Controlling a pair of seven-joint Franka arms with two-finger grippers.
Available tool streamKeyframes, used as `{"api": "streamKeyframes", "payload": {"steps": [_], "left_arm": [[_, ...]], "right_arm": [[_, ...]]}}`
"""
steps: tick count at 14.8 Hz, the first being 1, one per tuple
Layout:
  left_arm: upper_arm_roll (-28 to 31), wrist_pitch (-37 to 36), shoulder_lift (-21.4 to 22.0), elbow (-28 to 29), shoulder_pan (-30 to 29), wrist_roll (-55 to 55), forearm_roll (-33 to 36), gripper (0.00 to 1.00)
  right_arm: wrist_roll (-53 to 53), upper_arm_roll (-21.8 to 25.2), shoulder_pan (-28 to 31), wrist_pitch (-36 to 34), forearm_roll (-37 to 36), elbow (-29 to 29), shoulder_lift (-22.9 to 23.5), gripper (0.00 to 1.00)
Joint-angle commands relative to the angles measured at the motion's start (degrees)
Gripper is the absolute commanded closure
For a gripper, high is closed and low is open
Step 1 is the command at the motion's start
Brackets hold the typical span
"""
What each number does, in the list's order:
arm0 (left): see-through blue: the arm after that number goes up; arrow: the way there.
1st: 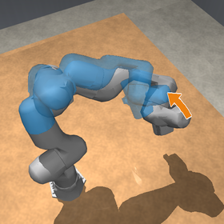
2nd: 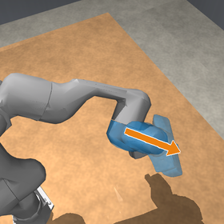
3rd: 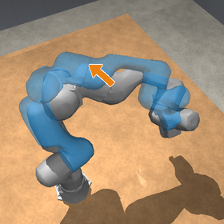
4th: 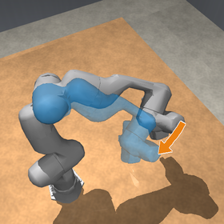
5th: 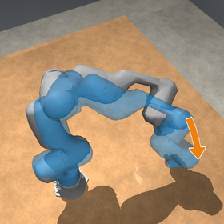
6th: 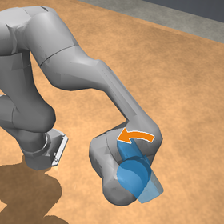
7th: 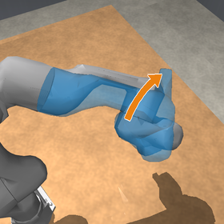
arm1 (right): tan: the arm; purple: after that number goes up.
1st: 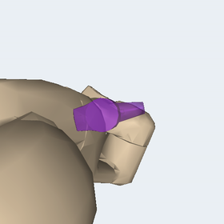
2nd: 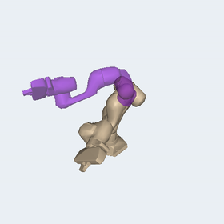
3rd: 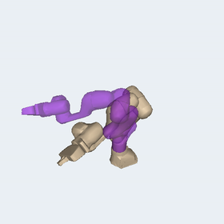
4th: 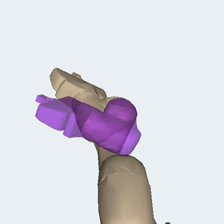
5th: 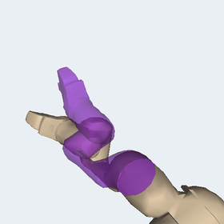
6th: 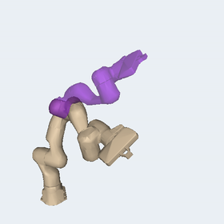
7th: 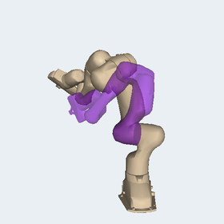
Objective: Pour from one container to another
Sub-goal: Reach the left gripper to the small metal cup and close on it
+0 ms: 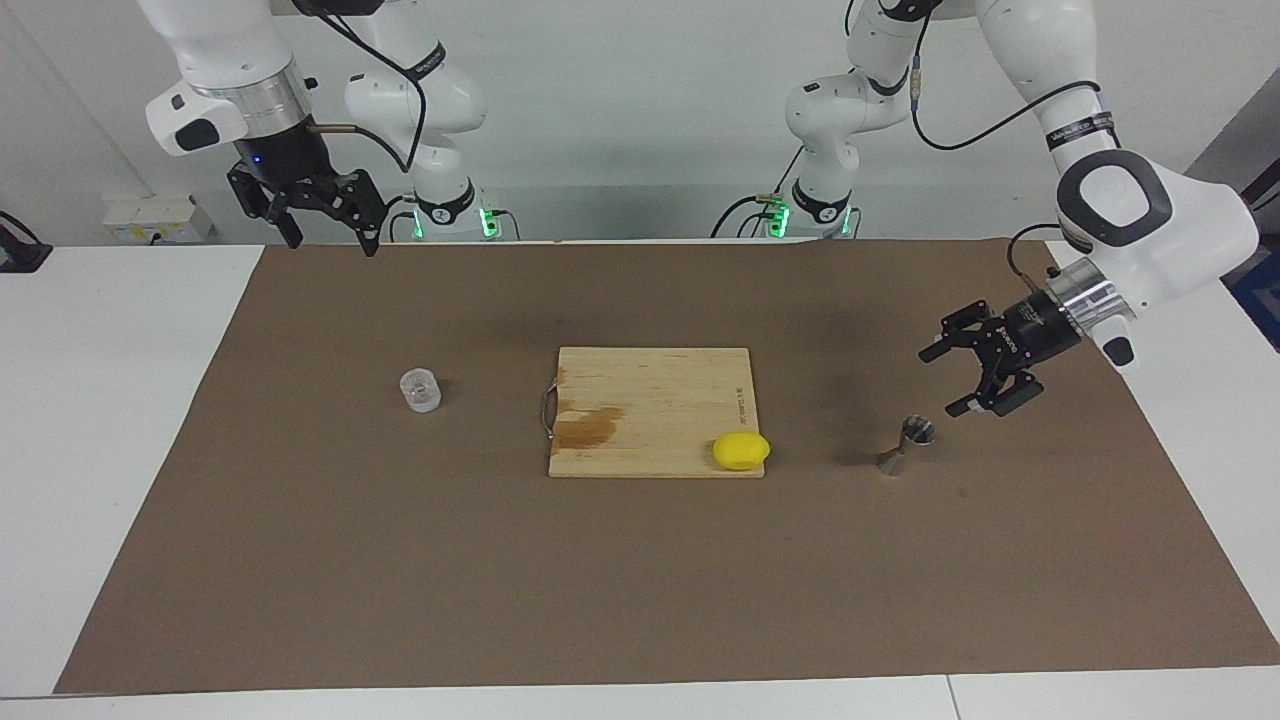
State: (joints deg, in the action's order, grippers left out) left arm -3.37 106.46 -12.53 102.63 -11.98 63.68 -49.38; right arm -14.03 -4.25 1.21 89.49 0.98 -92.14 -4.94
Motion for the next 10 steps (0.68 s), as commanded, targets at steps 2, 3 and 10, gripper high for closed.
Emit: {"api": "streamKeyframes", "payload": {"steps": [2,3,10], "left_arm": [[-0.76,2.43,-2.58,5.02,-4.88,2.51,-10.54,0.0],[-0.93,2.96,-3.02,5.82,-5.94,2.51,-11.78,0.0],[-1.28,6.38,-4.69,11.54,-5.87,-2.85,-19.08,0.0]], "right_arm": [[1.55,-0.41,0.37,-0.55,1.13,-0.14,-0.86,0.0],[1.55,-0.41,0.37,-0.28,1.04,-0.14,-0.86,0.0],[1.46,-0.85,0.2,-1.6,1.22,0.73,-0.77,0.0]]}}
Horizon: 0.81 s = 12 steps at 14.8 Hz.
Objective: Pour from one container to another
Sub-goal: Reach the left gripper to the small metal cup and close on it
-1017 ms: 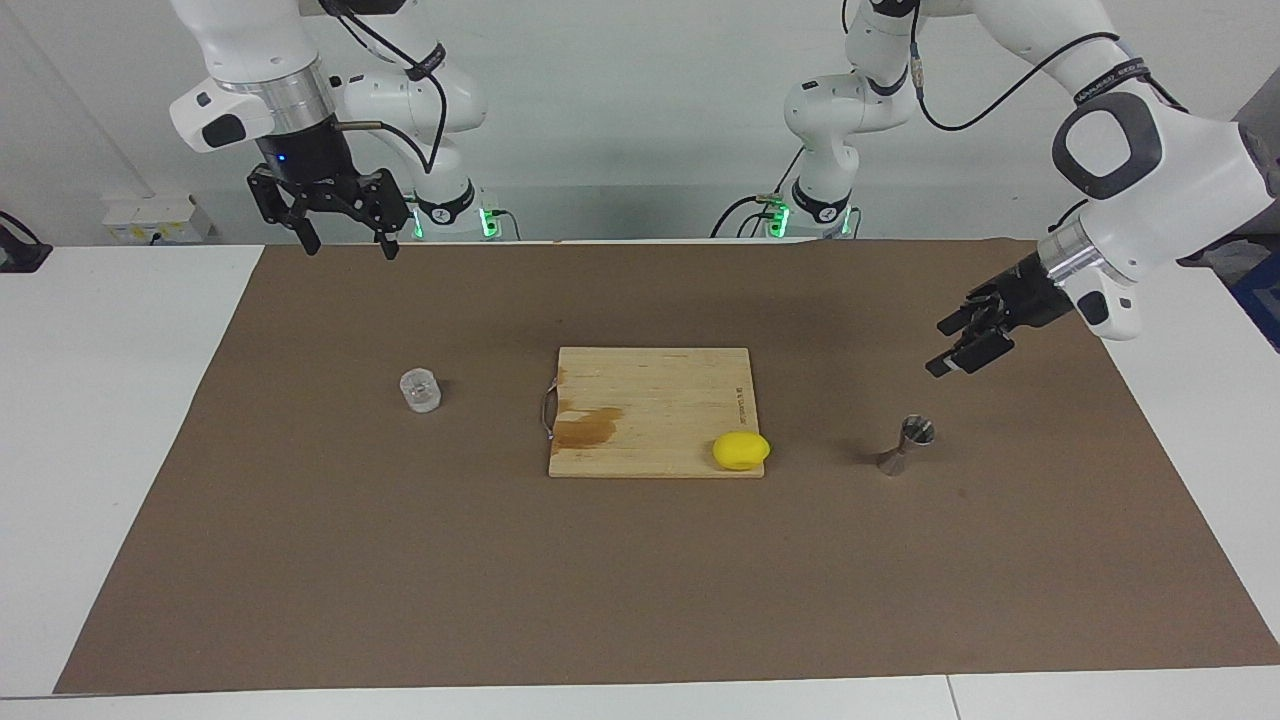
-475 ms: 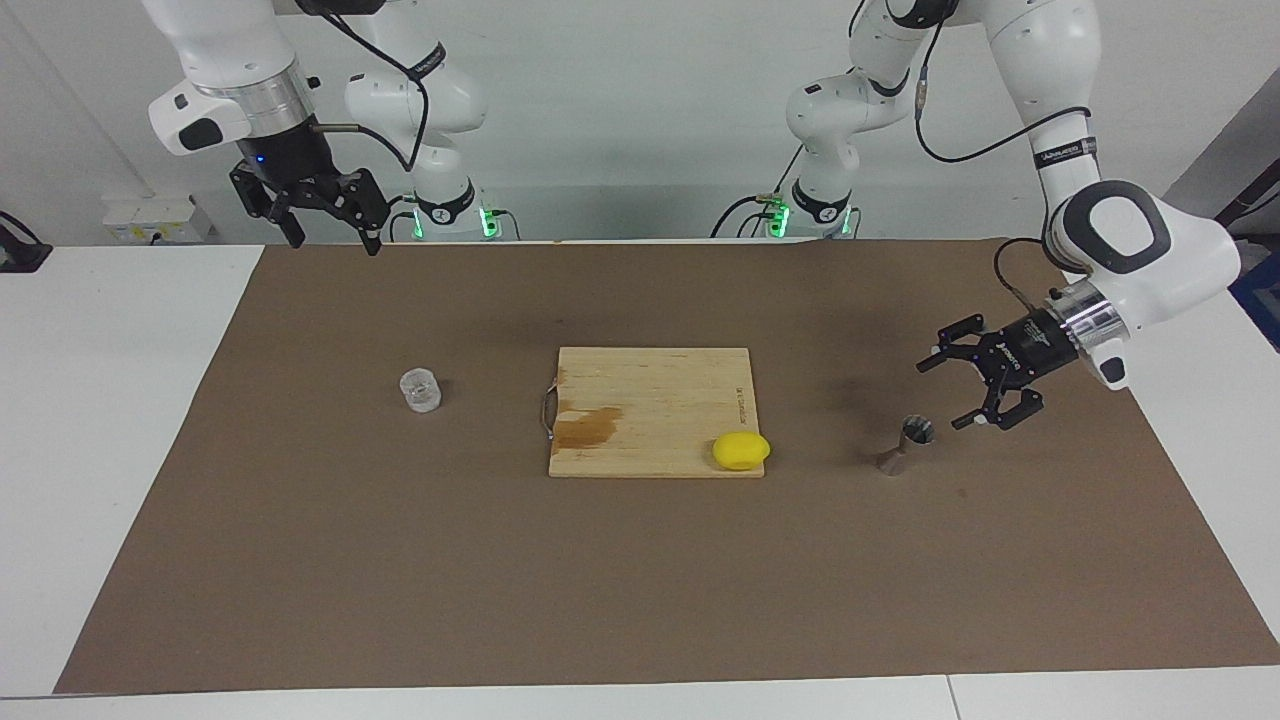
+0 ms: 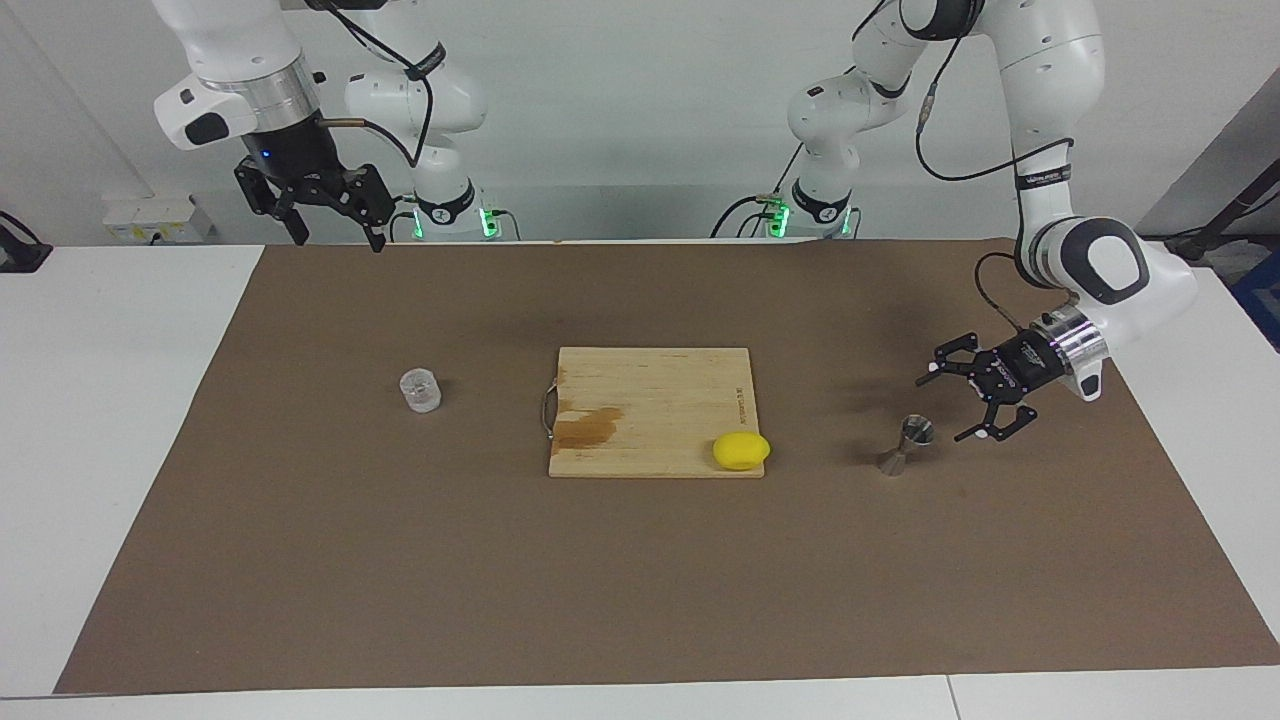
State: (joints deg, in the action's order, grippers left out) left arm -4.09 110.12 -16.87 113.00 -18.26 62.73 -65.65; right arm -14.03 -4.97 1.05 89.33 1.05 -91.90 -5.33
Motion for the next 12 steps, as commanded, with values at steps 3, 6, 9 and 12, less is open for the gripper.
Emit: {"api": "streamKeyframes", "payload": {"steps": [3,6,9,12], "left_arm": [[-0.66,3.52,-0.79,1.17,1.65,-4.71,-5.81,0.0],[-0.75,4.92,-0.97,1.26,2.53,-6.83,-6.16,0.0],[-0.75,7.73,-2.02,0.91,3.49,-6.92,-7.3,0.02],[-0.75,9.23,-2.2,0.64,4.38,-6.92,-8.36,0.03]], "right_arm": [[0.94,-0.13,0.27,-0.74,1.14,0.15,-0.47,0.0],[0.59,-0.48,0.09,0.58,1.14,-0.29,-0.47,0.0],[0.58,-0.39,0.53,0.32,1.14,-0.3,-0.47,0.0],[0.41,-0.31,0.7,0.5,1.06,-0.38,-0.47,0.0]]}}
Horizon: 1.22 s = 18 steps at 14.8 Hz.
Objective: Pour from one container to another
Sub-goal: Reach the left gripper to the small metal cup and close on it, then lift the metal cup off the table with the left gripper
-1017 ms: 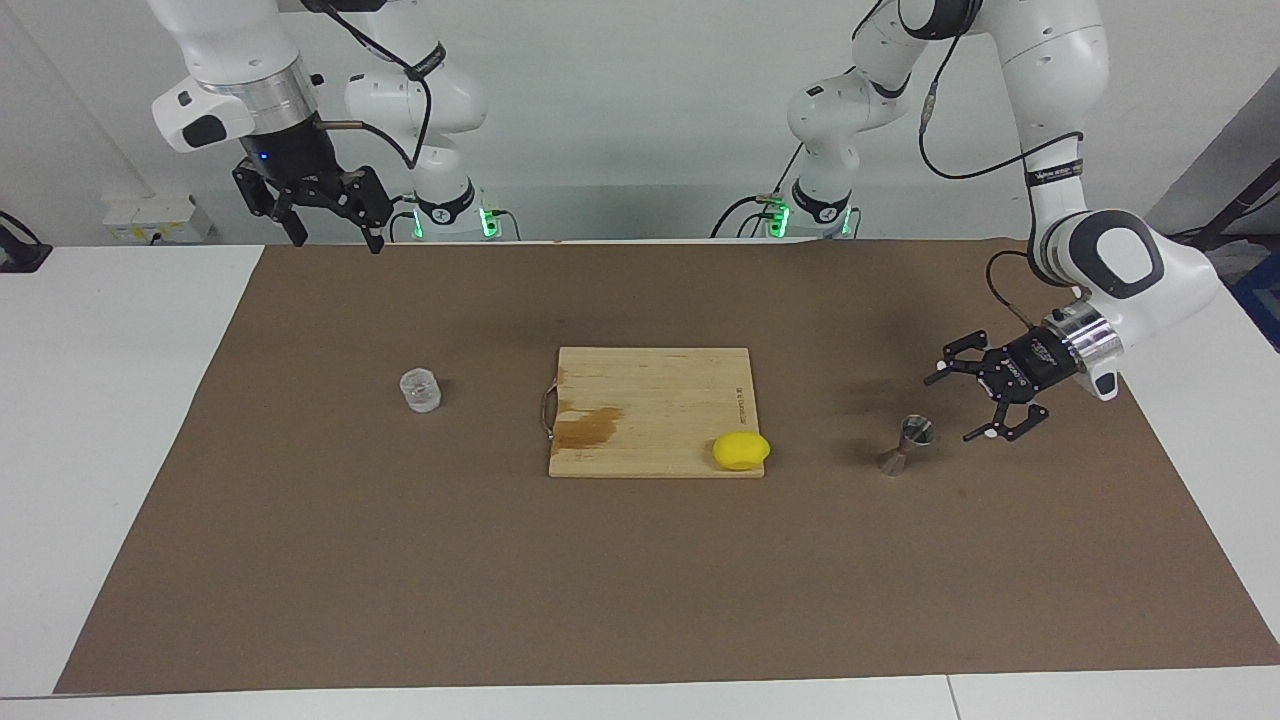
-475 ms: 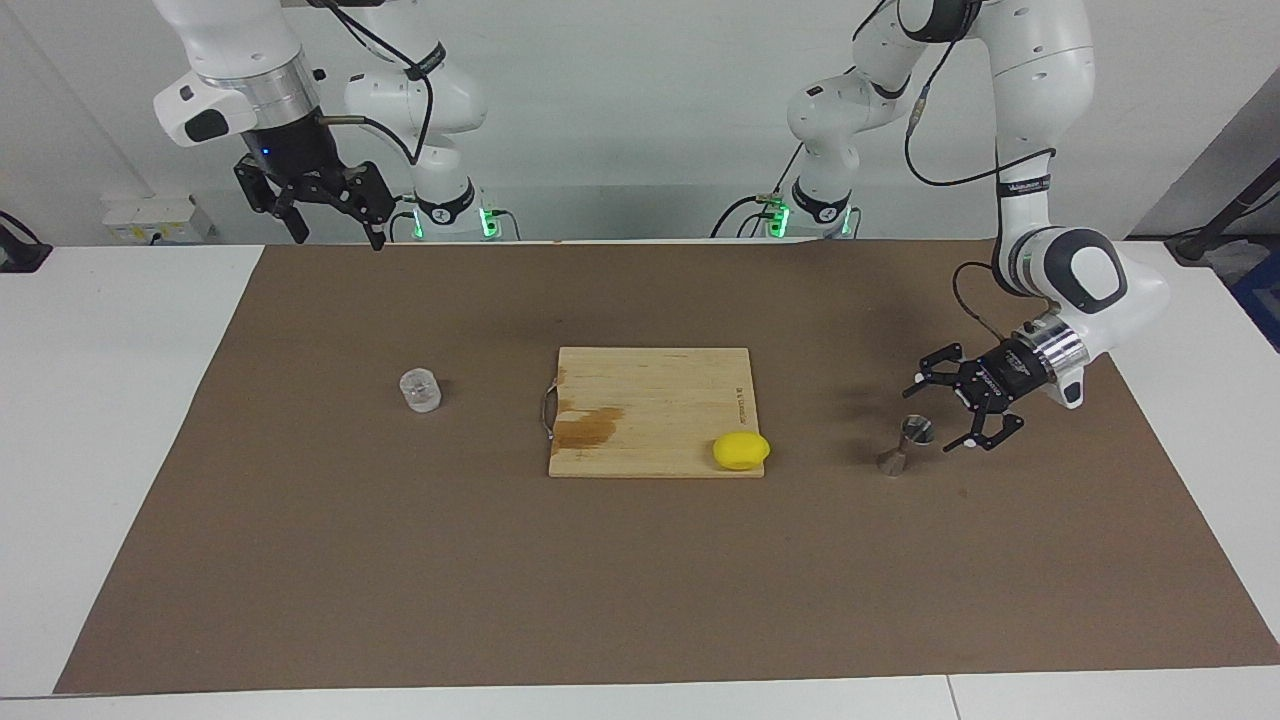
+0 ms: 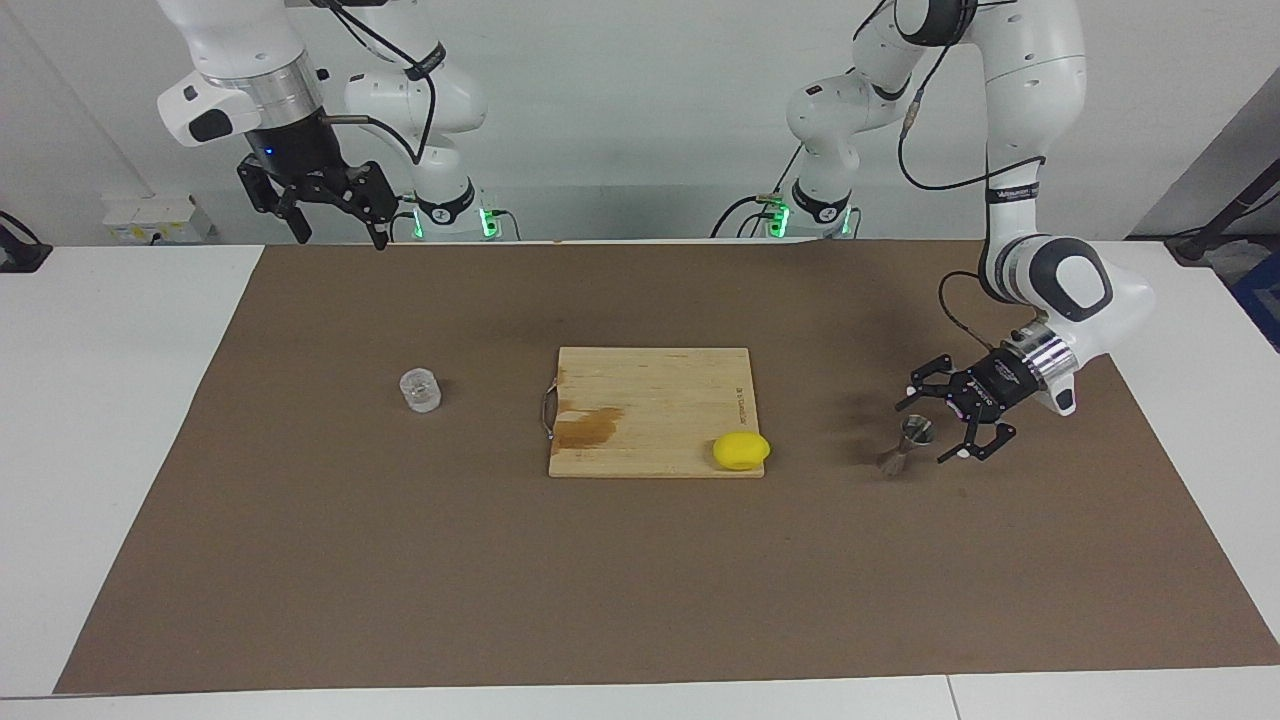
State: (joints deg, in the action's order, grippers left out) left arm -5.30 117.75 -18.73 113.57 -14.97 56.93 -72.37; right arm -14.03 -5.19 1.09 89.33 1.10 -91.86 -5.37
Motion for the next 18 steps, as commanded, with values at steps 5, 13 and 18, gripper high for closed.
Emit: {"api": "streamKeyframes", "payload": {"steps": [5,13,18], "left_arm": [[0.47,1.61,-0.34,0.07,0.38,-1.03,-1.64,0.09],[0.47,1.17,-0.34,-0.11,0.21,-1.03,-1.99,1.0],[0.21,-3.21,-0.86,-4.92,1.08,0.45,-2.16,1.0]], "right_arm": [[1.29,-0.26,0.23,-1.88,0.66,-0.6,-1.39,0.0],[-7.03,0.53,2.78,-0.74,1.01,-1.75,-0.26,0.0],[-19.43,0.44,2.78,0.05,2.49,-1.92,1.15,0.0]]}}
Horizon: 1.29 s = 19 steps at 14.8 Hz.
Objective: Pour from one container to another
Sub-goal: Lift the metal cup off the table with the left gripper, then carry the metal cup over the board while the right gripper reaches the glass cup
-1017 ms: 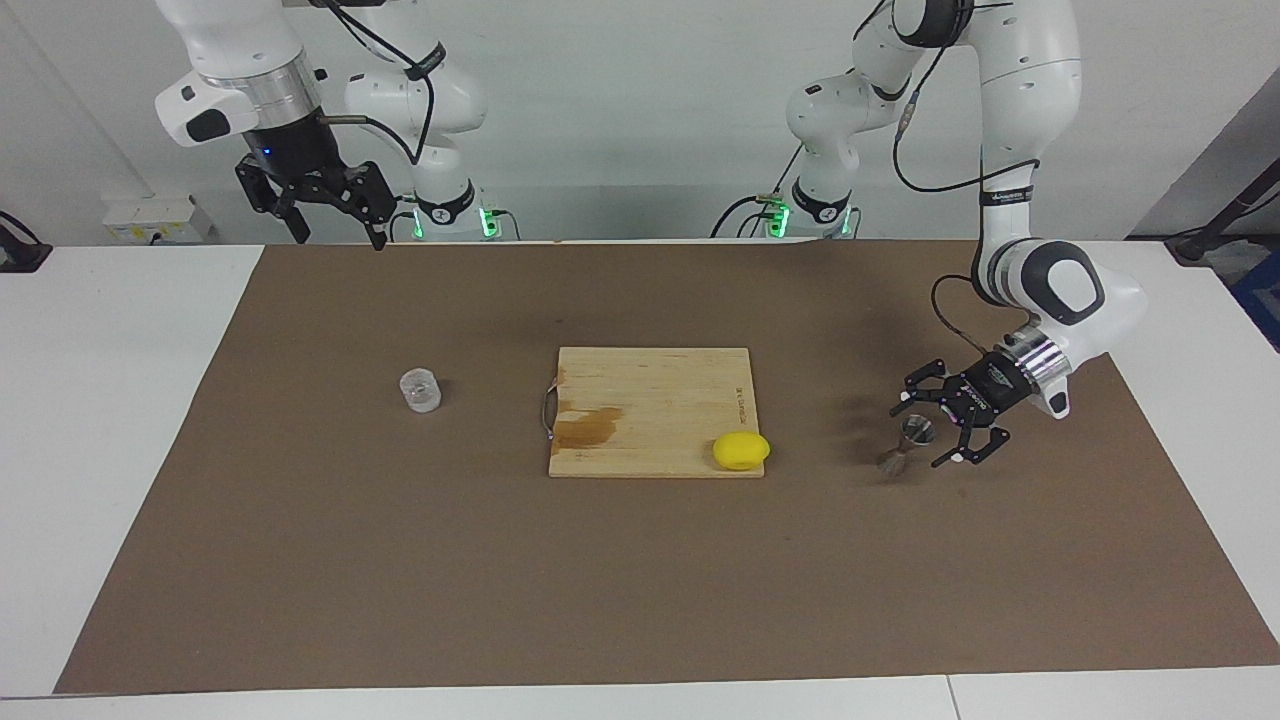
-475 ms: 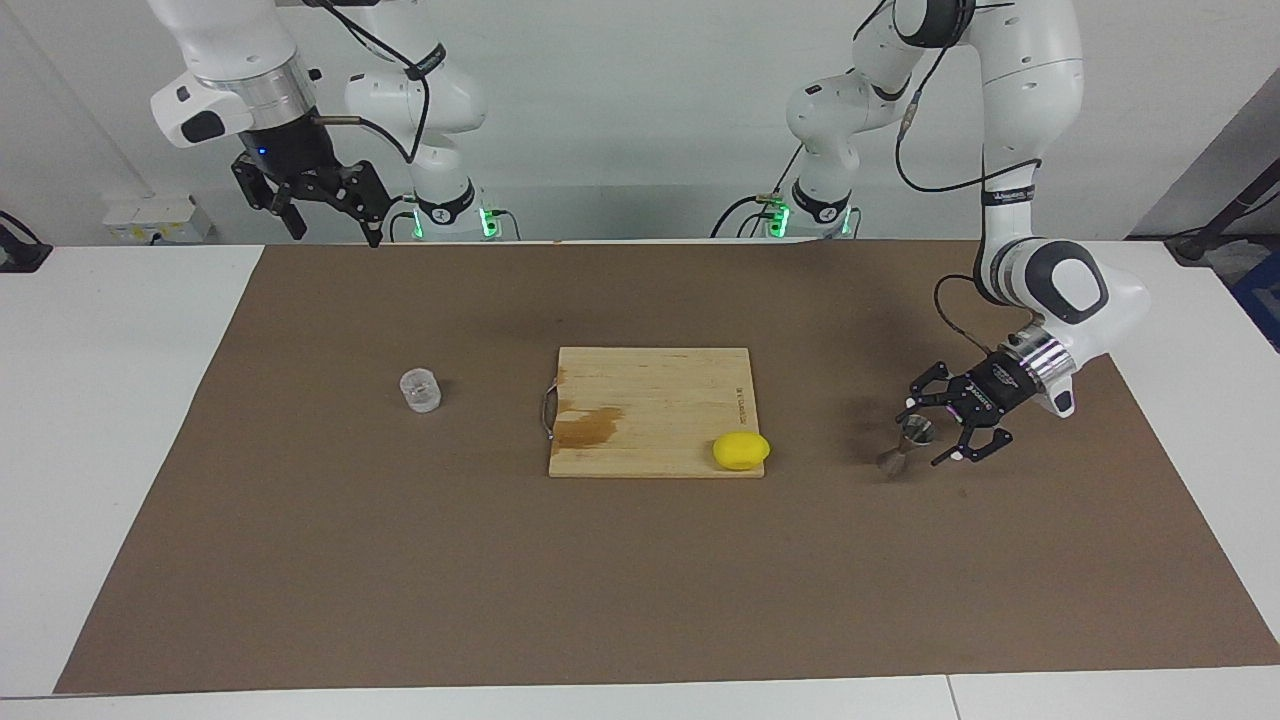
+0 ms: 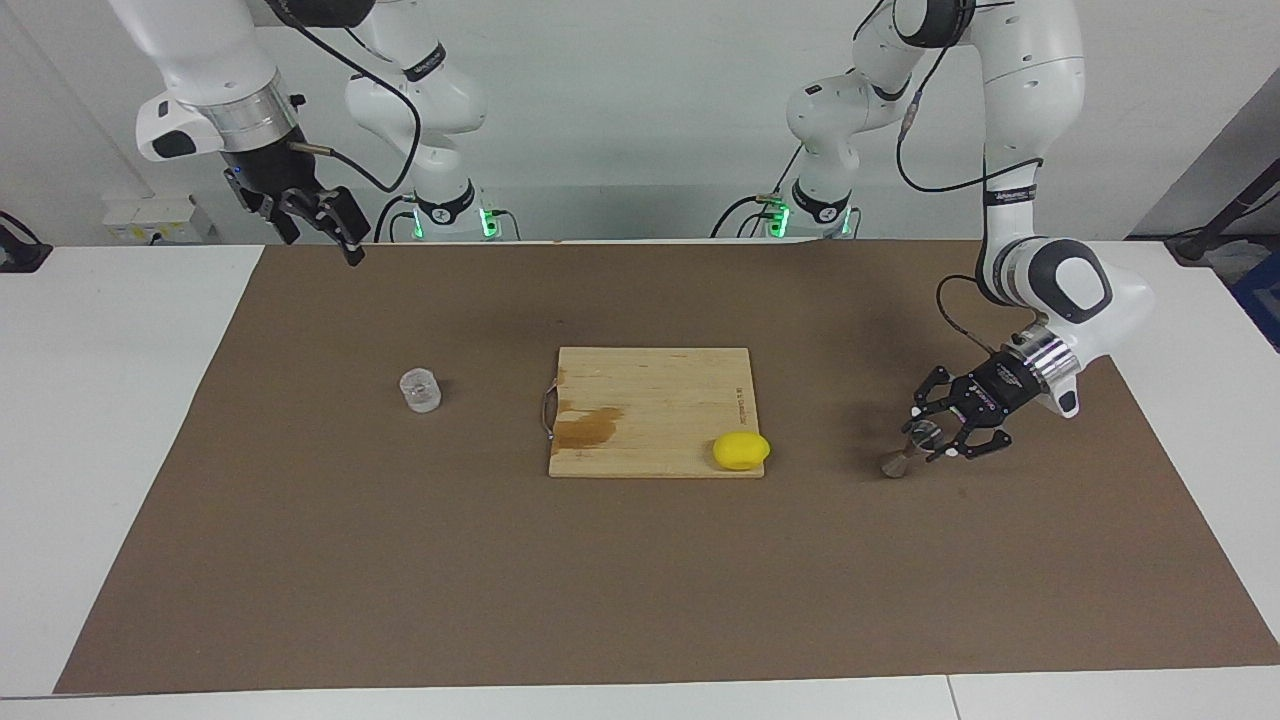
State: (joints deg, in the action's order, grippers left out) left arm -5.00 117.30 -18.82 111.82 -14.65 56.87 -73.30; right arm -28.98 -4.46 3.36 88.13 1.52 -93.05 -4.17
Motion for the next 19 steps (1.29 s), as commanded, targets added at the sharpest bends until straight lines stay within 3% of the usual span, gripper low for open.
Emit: {"api": "streamKeyframes", "payload": {"steps": [1,7,13,16,19], "left_arm": [[-1.31,-3.13,-0.86,-4.84,1.63,2.26,-1.32,1.0],[-9.31,1.42,-0.6,-8.72,7.68,11.32,-2.81,1.0],[-9.41,23.73,-0.6,-9.69,26.66,14.24,-12.64,1.0],[-9.41,33.14,-1.3,-9.17,34.13,14.15,-16.43,1.0],[-9.32,35.19,-1.13,-6.9,38.98,13.88,-15.91,1.0]], "right_arm": [[-6.68,-0.29,0.51,1.26,2.61,-0.73,0.3,0.0],[-18.99,-0.29,0.68,1.08,5.68,-1.69,0.31,0.0],[-37.18,-0.2,4.89,1.61,14.11,-4.68,0.75,0.01],[-37.91,-0.2,7.62,1.7,15.44,-8.27,0.48,0.01],[-37.91,-0.2,10.34,3.18,18.86,-11.53,0.83,0.01]]}}
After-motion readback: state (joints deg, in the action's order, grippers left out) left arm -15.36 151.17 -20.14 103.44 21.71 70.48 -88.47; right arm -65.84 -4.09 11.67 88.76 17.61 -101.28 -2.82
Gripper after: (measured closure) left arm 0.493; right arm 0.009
